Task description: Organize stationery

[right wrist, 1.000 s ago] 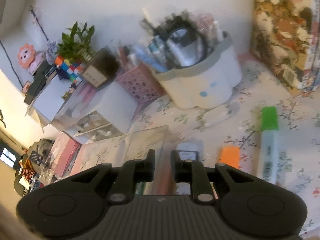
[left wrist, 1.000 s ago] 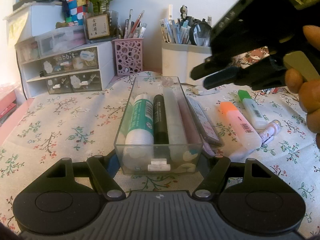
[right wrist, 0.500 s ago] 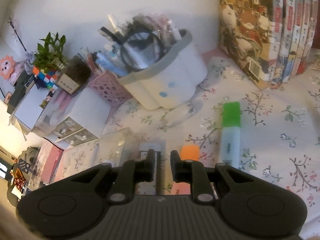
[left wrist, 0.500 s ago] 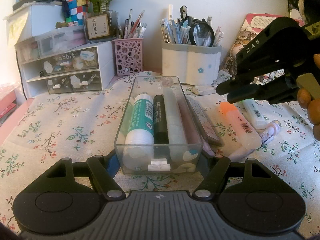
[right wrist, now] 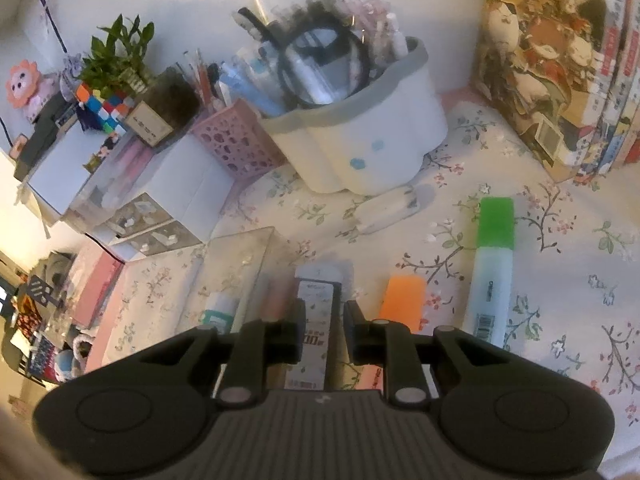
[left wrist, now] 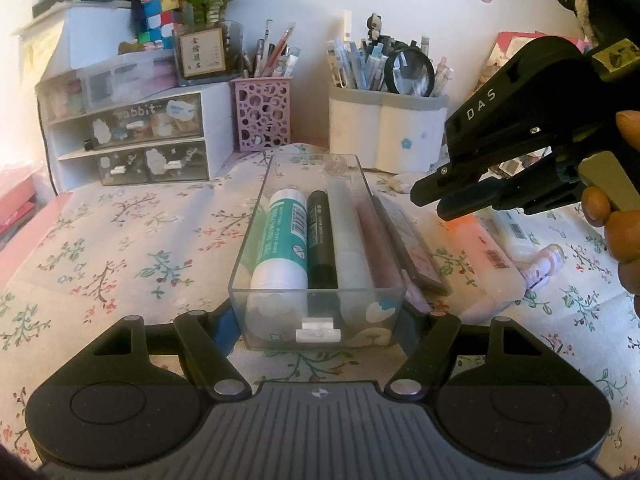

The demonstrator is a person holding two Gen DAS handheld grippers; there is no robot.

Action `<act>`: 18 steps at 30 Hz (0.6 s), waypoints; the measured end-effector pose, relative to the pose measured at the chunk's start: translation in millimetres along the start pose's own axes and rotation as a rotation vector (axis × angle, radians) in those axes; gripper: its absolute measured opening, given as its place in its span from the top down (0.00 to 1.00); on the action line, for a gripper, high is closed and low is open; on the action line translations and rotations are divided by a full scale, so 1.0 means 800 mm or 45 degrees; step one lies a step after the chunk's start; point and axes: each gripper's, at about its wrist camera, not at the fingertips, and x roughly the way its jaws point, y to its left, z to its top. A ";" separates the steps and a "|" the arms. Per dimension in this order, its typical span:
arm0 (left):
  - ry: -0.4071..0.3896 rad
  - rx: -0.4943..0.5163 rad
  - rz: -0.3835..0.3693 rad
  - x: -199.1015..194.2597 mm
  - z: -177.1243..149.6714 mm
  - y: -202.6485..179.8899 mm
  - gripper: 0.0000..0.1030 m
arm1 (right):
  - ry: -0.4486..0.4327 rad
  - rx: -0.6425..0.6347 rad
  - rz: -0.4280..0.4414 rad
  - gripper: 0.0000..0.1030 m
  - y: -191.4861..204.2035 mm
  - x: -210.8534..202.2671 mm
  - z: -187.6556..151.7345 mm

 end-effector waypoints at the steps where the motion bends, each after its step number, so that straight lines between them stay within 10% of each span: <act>1: 0.000 -0.002 0.001 0.000 0.000 0.000 0.30 | 0.002 -0.007 -0.007 0.88 0.001 0.001 0.001; 18: -0.005 -0.046 0.024 -0.005 -0.002 0.005 0.30 | 0.142 -0.344 -0.108 0.79 0.059 0.041 0.001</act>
